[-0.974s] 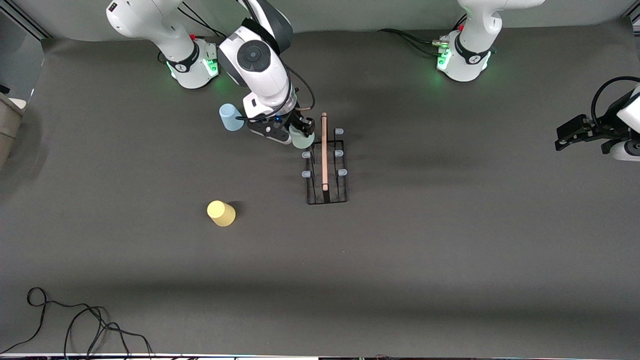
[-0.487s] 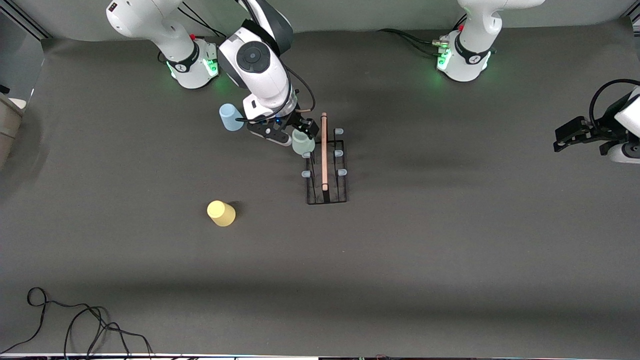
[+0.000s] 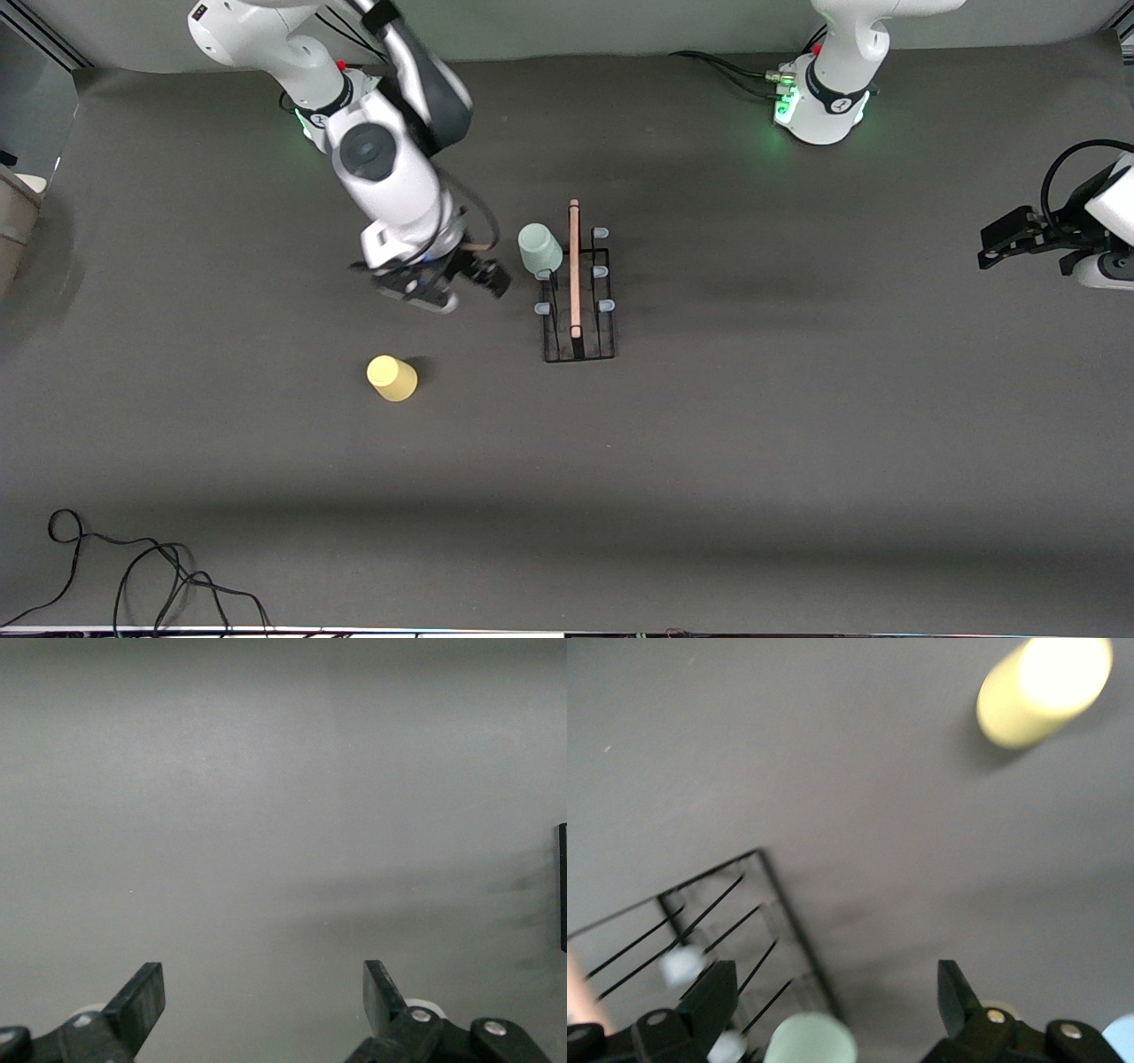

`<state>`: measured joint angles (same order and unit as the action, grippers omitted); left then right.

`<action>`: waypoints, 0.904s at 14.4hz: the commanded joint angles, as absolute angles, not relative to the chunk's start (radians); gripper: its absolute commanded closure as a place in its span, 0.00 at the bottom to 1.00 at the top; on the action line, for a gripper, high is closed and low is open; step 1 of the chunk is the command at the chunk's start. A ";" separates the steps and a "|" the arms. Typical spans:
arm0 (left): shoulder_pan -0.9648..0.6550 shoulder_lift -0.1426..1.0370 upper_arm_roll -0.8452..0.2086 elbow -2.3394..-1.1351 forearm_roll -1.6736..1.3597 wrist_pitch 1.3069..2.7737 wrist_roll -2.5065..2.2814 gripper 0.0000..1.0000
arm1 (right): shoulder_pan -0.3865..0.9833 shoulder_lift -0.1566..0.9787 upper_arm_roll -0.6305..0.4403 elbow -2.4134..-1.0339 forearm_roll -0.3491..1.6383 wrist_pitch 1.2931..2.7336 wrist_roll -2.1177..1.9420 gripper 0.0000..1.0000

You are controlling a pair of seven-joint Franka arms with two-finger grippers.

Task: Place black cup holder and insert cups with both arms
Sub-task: 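Release the green cup and move the right gripper to the yellow cup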

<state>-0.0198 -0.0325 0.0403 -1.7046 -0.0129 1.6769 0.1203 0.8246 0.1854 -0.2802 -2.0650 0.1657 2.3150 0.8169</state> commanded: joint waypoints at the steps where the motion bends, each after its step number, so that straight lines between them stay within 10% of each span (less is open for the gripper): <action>1: -0.025 -0.043 0.041 -1.700 -0.021 1.672 0.107 0.00 | 0.766 0.238 -0.310 -2.034 0.169 2.312 0.659 0.00; 13: -0.028 -0.040 0.041 -1.701 -0.021 1.684 0.107 0.00 | 0.607 0.498 -0.310 -1.939 0.172 2.482 0.377 0.00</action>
<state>-0.0201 -0.0334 0.0387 -1.7024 -0.0133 1.6793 0.1198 0.6216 0.4727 -0.3119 -1.9675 0.1658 2.4670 0.4234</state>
